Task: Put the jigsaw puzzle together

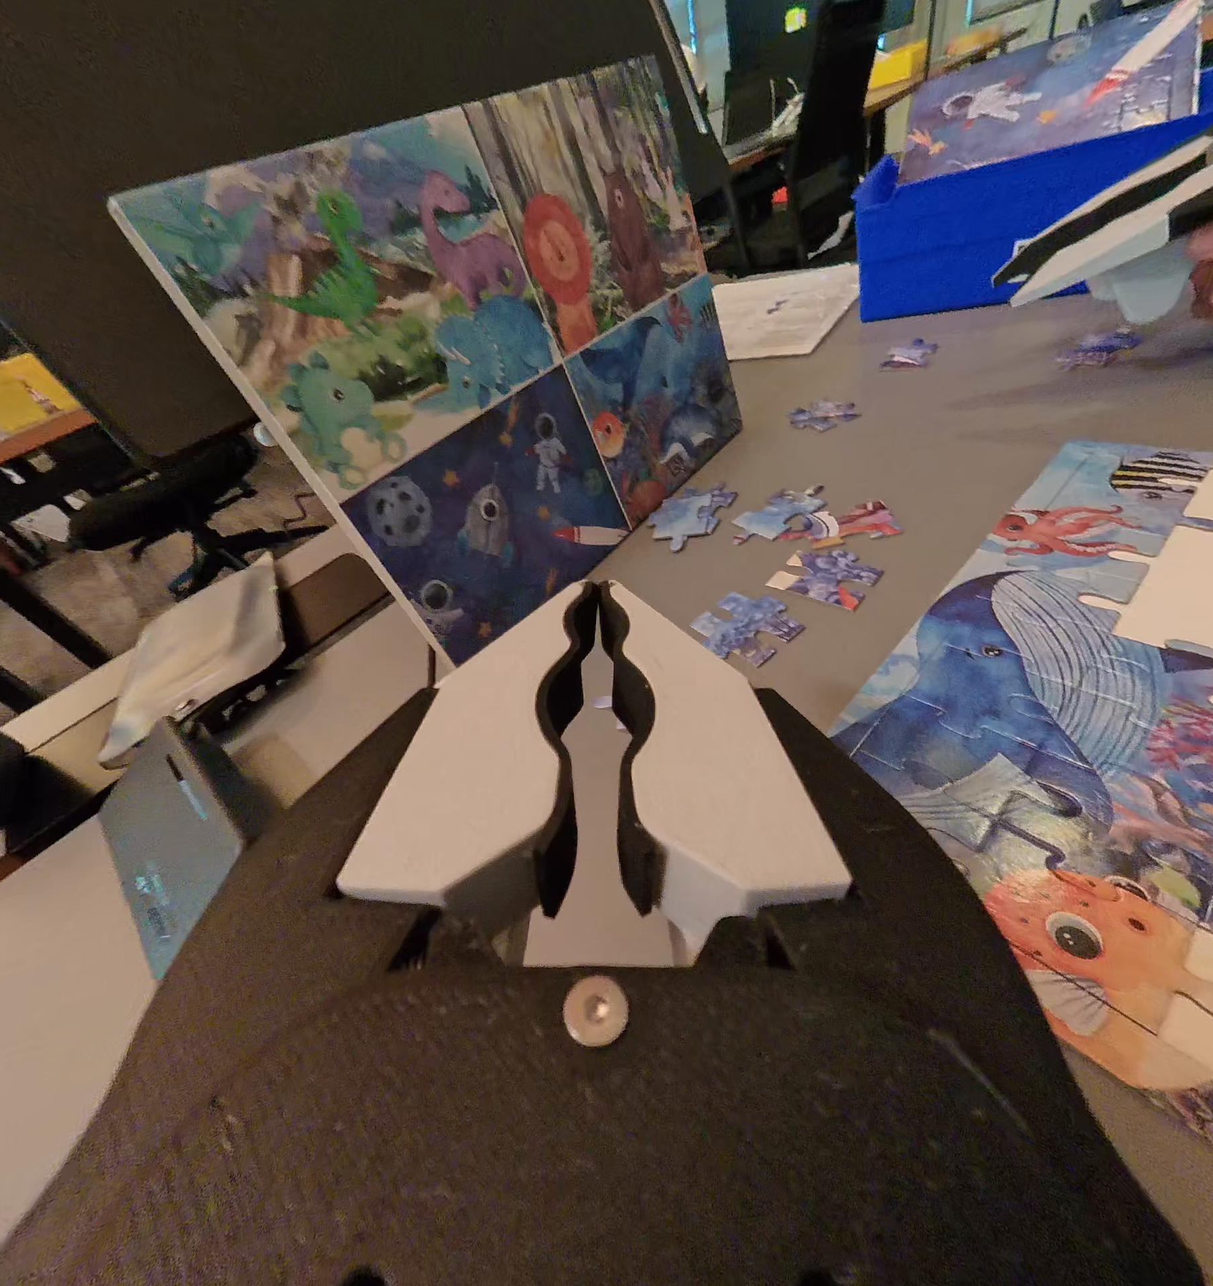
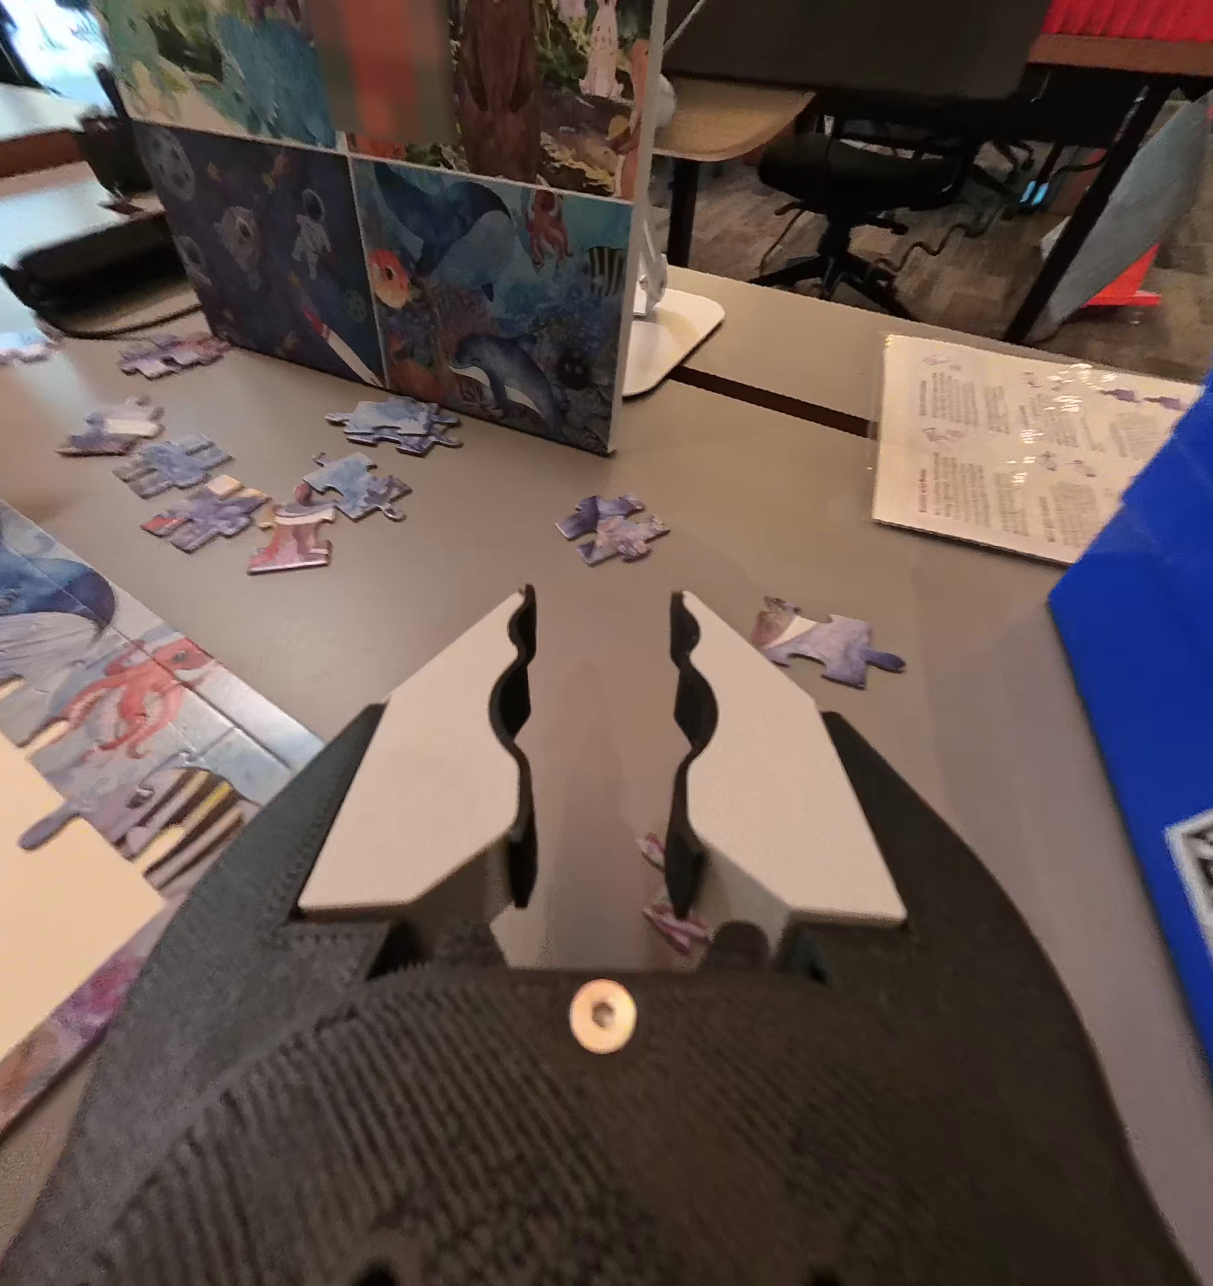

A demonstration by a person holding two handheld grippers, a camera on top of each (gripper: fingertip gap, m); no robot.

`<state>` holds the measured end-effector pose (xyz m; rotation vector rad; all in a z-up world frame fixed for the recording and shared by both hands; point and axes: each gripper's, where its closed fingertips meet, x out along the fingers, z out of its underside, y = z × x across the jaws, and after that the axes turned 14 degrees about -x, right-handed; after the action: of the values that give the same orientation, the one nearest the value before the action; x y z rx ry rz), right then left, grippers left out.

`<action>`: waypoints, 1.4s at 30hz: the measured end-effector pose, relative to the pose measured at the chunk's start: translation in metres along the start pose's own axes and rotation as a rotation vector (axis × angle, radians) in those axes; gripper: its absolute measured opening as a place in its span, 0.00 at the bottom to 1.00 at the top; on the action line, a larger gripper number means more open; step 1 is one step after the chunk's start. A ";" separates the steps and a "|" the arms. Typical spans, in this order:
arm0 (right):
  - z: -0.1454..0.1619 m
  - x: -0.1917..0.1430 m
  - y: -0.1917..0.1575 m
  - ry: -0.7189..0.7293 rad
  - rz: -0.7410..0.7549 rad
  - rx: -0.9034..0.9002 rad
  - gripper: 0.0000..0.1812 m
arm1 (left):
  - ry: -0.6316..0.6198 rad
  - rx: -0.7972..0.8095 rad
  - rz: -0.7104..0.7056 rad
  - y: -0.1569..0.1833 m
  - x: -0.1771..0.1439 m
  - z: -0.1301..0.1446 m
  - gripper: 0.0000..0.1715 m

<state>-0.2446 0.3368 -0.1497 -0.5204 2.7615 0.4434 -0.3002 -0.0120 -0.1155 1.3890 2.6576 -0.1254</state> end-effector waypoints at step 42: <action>-0.004 -0.062 0.080 0.088 0.247 0.039 0.41 | -0.152 -0.196 0.111 0.002 0.016 0.028 0.07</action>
<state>-0.2215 0.4255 -0.1060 -0.1931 2.9259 0.4300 -0.3050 -0.0018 -0.1456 1.3993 2.3921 0.0392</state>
